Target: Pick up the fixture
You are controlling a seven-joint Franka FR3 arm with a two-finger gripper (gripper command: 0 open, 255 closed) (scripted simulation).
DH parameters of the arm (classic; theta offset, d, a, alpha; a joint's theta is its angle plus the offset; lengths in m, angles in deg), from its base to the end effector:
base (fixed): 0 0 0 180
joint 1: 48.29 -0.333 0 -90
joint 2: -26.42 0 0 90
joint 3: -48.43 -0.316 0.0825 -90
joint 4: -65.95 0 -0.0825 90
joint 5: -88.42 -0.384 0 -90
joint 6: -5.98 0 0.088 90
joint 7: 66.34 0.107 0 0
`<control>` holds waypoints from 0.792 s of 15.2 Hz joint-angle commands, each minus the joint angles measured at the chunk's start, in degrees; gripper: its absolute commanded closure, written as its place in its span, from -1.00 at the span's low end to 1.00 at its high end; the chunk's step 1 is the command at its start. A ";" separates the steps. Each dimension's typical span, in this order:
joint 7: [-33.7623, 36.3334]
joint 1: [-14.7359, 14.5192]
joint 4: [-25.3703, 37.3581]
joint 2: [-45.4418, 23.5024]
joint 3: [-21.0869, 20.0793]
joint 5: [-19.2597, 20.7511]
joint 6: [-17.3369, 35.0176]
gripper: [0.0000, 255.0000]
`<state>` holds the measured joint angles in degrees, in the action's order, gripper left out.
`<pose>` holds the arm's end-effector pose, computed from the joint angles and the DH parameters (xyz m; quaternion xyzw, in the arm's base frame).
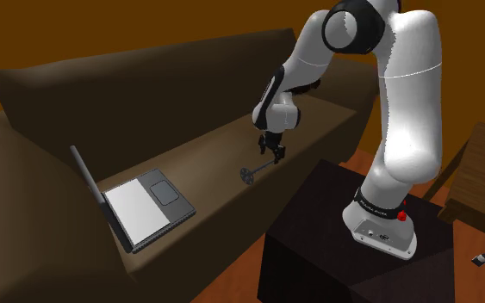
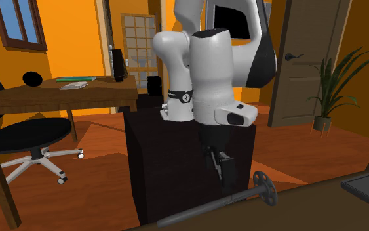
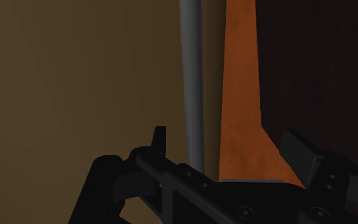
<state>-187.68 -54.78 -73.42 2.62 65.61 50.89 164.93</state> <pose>0.4535 -0.1247 0.1417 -0.7841 -0.6185 -0.0420 0.0290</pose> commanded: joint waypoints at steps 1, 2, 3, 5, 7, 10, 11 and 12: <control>-5.58 2.69 4.08 -4.71 -3.42 -2.16 0.91 -1.00; -6.20 3.12 4.63 -5.34 -3.92 -2.27 1.07 -1.00; -6.78 3.61 4.99 -6.17 -4.54 -2.91 1.56 -1.00; -7.92 4.60 5.76 -7.85 -5.75 -4.14 2.54 -1.00; -9.00 5.58 6.57 -9.54 -6.95 -5.28 3.52 -1.00; -10.33 6.83 7.68 -11.73 -8.45 -6.61 4.76 -1.00; -10.33 6.83 7.67 -11.73 -8.46 -6.61 4.76 -1.00; -10.33 6.82 7.58 -11.62 -8.42 -6.59 4.74 1.00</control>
<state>-197.92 -48.04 -65.92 -8.85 57.30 44.39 169.58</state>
